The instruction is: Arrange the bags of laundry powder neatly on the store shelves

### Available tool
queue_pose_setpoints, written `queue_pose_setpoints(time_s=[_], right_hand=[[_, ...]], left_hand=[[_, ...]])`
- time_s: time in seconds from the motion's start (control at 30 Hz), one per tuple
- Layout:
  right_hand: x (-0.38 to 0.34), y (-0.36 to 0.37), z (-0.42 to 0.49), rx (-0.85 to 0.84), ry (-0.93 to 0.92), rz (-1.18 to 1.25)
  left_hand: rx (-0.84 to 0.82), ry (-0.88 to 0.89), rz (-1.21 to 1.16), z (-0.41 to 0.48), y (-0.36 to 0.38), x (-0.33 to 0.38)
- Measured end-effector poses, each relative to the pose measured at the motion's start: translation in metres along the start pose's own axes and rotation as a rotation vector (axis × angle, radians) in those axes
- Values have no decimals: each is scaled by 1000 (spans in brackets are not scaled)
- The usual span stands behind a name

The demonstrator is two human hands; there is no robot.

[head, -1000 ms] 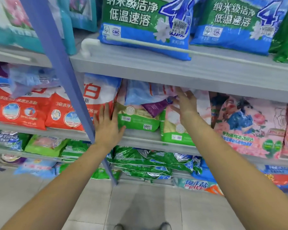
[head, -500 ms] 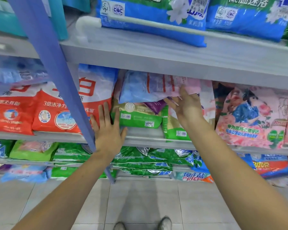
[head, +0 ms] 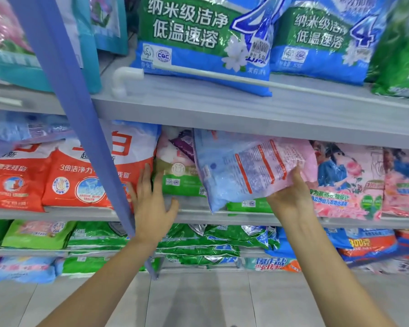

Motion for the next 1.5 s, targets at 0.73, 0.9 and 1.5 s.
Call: queue_pose_setpoints(time_s=[0.73,0.9,1.5], right_hand=[[-27,54,-113,-464,-313,-631],[-53,39,-107,-308,-508,-796],[-164,-58,-164,233,-639,-604]], left_hand=[[47,150,-472,2,-74,124],[-95,-8,-676,11,-96,113],[-768,-379,-1398,-13,-57,213]])
Point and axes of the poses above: each hand's wrist, its own z-axis towards the middle knuckle, its own y-axis out of the palm, x = y × z, the point moved 5 cm from there along z, towards the middle knuckle, and after that the axes turned 12 degrees about -z, right-handed, at the moved point
